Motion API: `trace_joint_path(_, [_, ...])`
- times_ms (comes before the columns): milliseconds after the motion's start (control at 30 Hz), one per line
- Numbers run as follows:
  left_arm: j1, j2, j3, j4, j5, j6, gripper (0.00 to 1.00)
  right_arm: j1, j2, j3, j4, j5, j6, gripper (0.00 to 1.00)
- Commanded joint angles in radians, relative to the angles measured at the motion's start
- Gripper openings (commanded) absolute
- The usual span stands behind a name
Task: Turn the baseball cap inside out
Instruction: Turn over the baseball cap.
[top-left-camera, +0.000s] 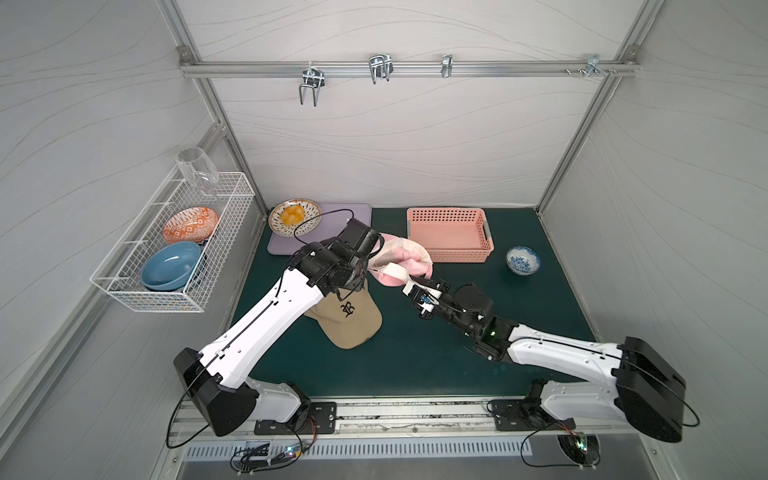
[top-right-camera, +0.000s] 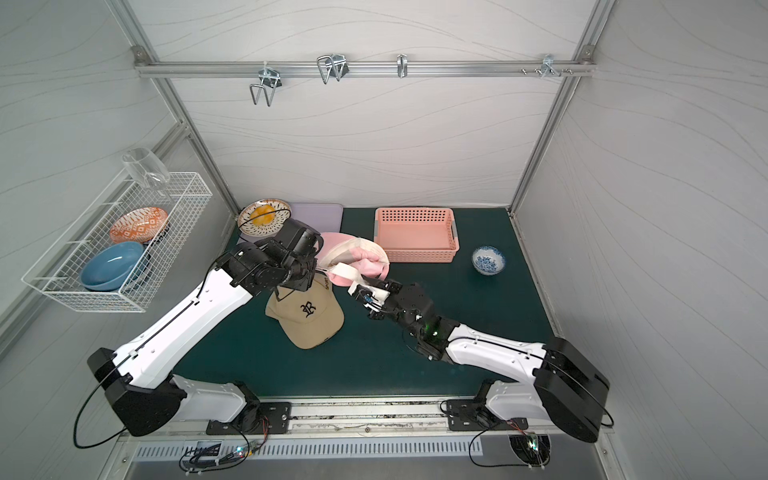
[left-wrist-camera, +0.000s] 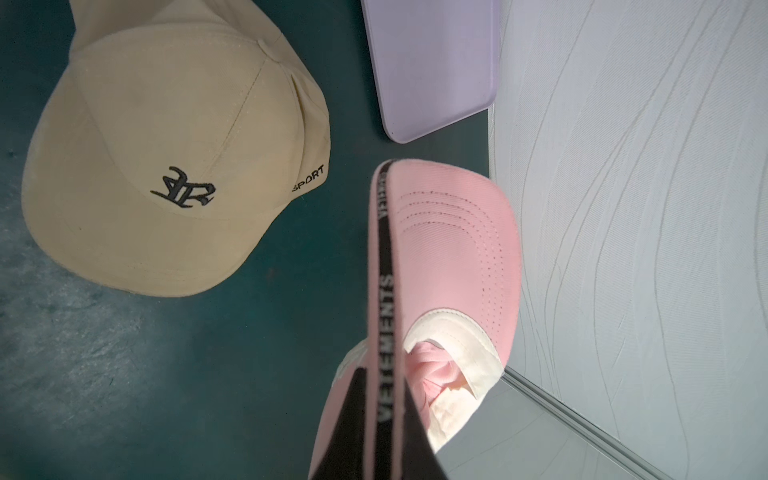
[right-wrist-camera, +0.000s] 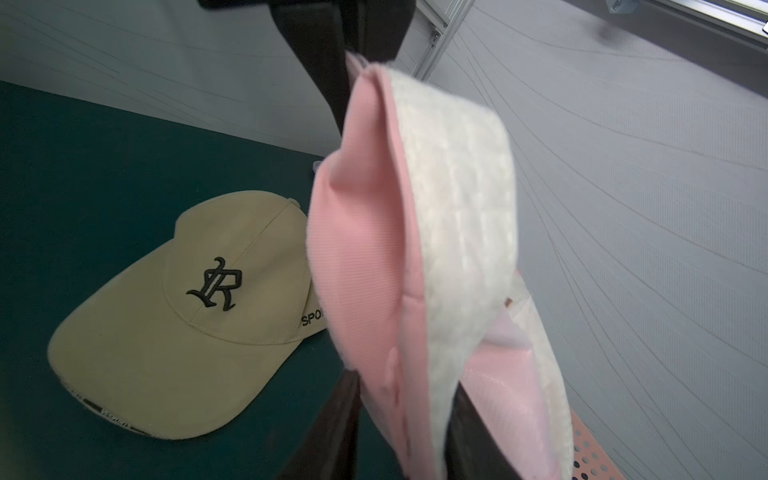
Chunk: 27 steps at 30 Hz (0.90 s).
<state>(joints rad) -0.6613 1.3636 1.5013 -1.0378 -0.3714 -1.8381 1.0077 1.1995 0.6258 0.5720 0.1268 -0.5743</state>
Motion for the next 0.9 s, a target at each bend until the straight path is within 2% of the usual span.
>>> trace_joint_path(0, [-0.004, 0.007, 0.027, 0.050, -0.050, 0.064, 0.00, 0.006, -0.053, 0.036, -0.160, -0.105, 0.028, 0.34])
trace_joint_path(67, [-0.004, 0.012, 0.019, 0.075, -0.049, 0.090, 0.00, 0.005, -0.061, 0.043, -0.194, -0.127, 0.033, 0.29])
trace_joint_path(267, [-0.003, 0.000, 0.001, 0.137, -0.069, 0.179, 0.00, -0.024, -0.073, 0.072, -0.308, -0.188, 0.070, 0.03])
trace_joint_path(333, [-0.004, -0.006, -0.004, 0.184, -0.074, 0.253, 0.00, -0.044, -0.085, 0.082, -0.355, -0.226, 0.084, 0.00])
trace_joint_path(400, [-0.004, -0.008, -0.006, 0.267, -0.083, 0.417, 0.00, -0.062, -0.102, 0.106, -0.443, -0.294, 0.096, 0.00])
trace_joint_path(433, [-0.004, -0.006, -0.005, 0.312, -0.087, 0.541, 0.00, -0.078, -0.111, 0.120, -0.495, -0.329, 0.103, 0.00])
trace_joint_path(567, [-0.004, 0.003, -0.043, 0.578, 0.019, 1.150, 0.00, -0.133, -0.142, 0.181, -0.689, -0.497, 0.161, 0.00])
trace_joint_path(633, [-0.004, -0.009, -0.100, 0.689, 0.070, 1.386, 0.00, -0.154, -0.138, 0.225, -0.791, -0.568, 0.194, 0.00])
trace_joint_path(767, [-0.004, -0.030, -0.184, 0.802, -0.006, 1.627, 0.00, -0.185, -0.080, 0.326, -1.000, -0.688, 0.281, 0.00])
trace_joint_path(867, [-0.004, -0.031, -0.200, 0.836, 0.016, 1.747, 0.00, -0.194, -0.022, 0.378, -1.130, -0.786, 0.281, 0.00])
